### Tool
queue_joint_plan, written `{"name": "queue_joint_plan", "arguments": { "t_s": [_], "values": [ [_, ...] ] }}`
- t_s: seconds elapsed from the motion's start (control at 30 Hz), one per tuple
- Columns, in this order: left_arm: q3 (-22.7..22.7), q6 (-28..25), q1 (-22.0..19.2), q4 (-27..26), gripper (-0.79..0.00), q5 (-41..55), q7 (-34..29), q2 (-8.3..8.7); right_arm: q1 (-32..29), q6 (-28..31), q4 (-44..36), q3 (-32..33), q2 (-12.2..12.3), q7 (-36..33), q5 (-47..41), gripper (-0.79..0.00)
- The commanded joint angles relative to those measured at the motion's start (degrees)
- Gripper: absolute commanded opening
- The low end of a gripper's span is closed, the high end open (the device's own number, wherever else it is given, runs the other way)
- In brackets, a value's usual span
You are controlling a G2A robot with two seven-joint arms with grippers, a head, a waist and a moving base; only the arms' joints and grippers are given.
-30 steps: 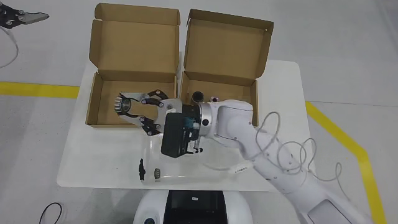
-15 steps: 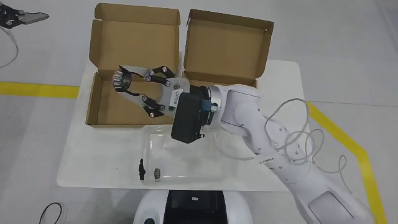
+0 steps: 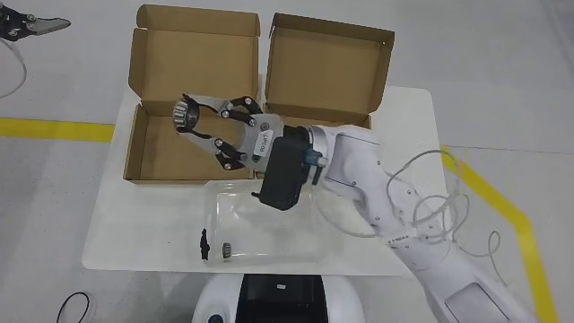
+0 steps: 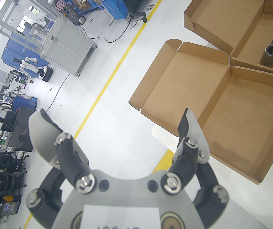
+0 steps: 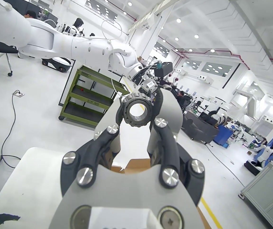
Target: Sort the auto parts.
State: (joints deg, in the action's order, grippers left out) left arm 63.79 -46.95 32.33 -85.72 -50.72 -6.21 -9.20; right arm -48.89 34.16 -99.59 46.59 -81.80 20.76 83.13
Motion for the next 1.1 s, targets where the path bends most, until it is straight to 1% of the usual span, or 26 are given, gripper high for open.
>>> {"name": "queue_joint_plan", "arguments": {
  "t_s": [0.0,0.27,0.43,0.6,0.77,0.87,1.07],
  "values": [
    [0.0,0.0,0.0,0.0,0.0,0.0,0.0,0.0,-0.58,0.14,0.56,-0.39,-0.01,-0.69,0.19,-0.785],
    [0.0,0.0,0.0,0.0,0.0,0.0,0.0,0.0,-4.09,-0.57,5.43,-1.39,0.07,-0.81,0.71,-0.785],
    [0.0,0.0,0.0,0.0,0.0,0.0,0.0,0.0,-5.95,-1.46,8.95,-1.99,0.04,-4.24,0.29,-0.785],
    [0.0,0.0,0.0,0.0,0.0,0.0,0.0,0.0,-6.53,-1.47,13.6,-3.22,-0.39,-7.87,-1.82,-0.785],
    [0.0,0.0,0.0,0.0,0.0,0.0,0.0,0.0,-4.68,-0.99,20.22,-5.3,-1.52,-10.69,-4.83,-0.785],
    [0.0,0.0,0.0,0.0,0.0,0.0,0.0,0.0,-2.58,-1.56,24.14,-7.01,-2.59,-13.66,-6.35,-0.785],
    [0.0,0.0,0.0,0.0,0.0,0.0,0.0,0.0,2.68,-4.08,30.33,-11.49,-5.63,-24.04,-9.22,-0.785]
  ]
}}
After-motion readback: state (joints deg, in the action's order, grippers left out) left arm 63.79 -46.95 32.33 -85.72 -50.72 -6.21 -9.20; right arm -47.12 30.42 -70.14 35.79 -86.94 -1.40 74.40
